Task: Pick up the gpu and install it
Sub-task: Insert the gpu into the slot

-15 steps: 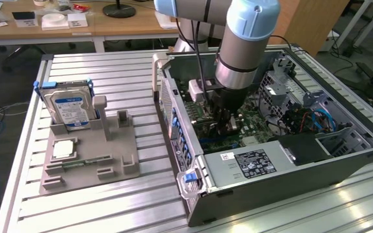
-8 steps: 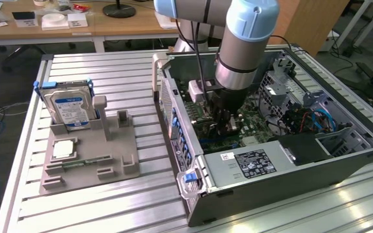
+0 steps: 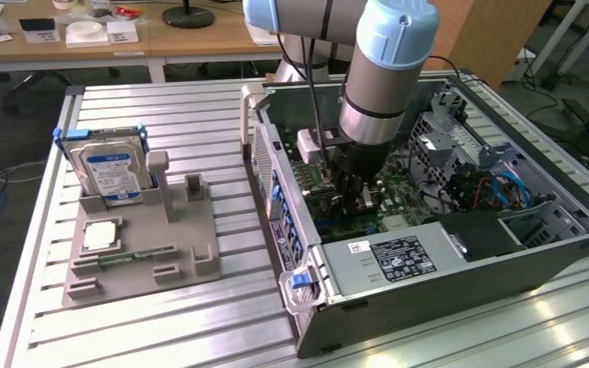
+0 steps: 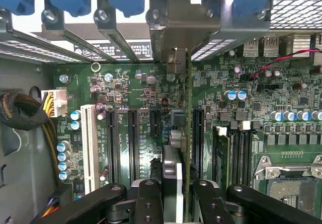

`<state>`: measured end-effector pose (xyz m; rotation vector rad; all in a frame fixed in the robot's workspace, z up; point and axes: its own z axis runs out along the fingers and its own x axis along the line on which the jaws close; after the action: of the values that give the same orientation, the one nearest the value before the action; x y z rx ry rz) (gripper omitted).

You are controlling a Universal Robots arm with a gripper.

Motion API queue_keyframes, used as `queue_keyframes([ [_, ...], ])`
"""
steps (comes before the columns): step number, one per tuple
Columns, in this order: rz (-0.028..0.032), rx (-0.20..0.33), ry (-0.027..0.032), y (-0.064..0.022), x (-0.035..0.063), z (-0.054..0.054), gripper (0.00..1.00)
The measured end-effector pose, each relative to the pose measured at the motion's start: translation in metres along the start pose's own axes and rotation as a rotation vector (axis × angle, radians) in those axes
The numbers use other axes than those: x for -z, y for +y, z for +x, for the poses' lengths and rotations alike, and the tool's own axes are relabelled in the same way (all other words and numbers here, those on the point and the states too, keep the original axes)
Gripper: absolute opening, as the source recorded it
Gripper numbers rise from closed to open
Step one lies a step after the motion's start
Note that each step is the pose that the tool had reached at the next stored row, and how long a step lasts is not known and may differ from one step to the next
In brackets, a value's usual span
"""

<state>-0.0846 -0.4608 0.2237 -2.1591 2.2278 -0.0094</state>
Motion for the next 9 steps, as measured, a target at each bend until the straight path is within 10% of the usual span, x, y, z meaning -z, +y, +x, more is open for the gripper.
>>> queue_keyframes([
  [9,0.0001,0.000,-0.0003,-0.0001,0.0029,-0.0002,0.28],
])
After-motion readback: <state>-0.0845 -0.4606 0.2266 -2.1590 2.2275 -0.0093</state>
